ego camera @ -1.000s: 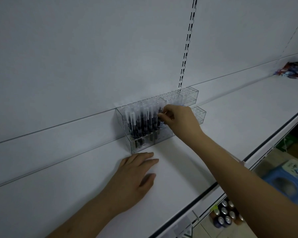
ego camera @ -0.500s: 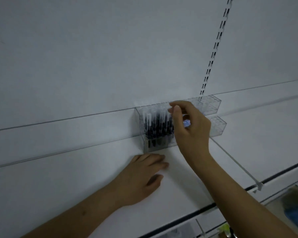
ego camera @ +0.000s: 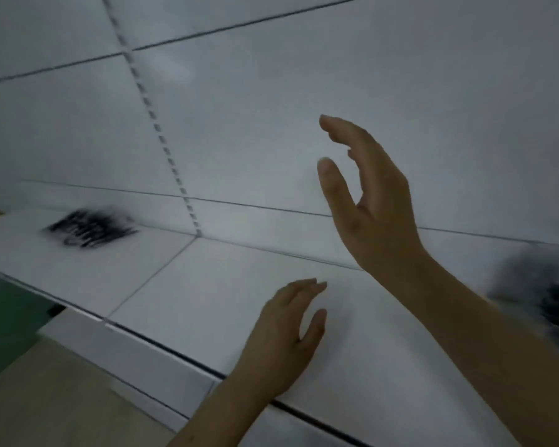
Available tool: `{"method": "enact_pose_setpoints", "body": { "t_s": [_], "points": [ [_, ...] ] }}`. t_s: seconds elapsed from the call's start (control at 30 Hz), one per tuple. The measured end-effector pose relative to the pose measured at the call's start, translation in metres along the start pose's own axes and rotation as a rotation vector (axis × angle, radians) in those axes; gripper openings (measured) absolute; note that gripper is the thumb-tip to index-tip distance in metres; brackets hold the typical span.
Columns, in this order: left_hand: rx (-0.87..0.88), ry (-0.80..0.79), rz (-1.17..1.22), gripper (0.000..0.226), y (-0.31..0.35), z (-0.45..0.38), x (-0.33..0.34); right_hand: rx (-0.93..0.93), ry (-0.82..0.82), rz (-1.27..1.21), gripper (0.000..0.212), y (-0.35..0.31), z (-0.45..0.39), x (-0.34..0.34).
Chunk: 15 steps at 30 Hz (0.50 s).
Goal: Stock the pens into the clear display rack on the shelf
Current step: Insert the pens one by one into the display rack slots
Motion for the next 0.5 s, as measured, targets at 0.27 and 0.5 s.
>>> {"method": "enact_pose_setpoints", "body": {
  "t_s": [0.27,0.5],
  "points": [
    [-0.268,0.282,-0.066,0.042,-0.170,0.082,-0.153,-0.113,-0.191,-0.103,0.053,-0.077,-0.061,0.216],
    [-0.380,0.321,-0.057,0.042,-0.309,0.142,-0.254,-0.175,-0.274,-0.108,0.050,-0.139,-0.107,0.399]
  ]
}}
Point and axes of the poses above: each hand's wrist, its own z-axis away from the middle knuckle, its own x-axis out of the palm, y = z × x, the point moved 7 cm from there along -z, towards the middle knuckle, and after that the axes turned 8 degrees about -y, right-handed, at the moved point
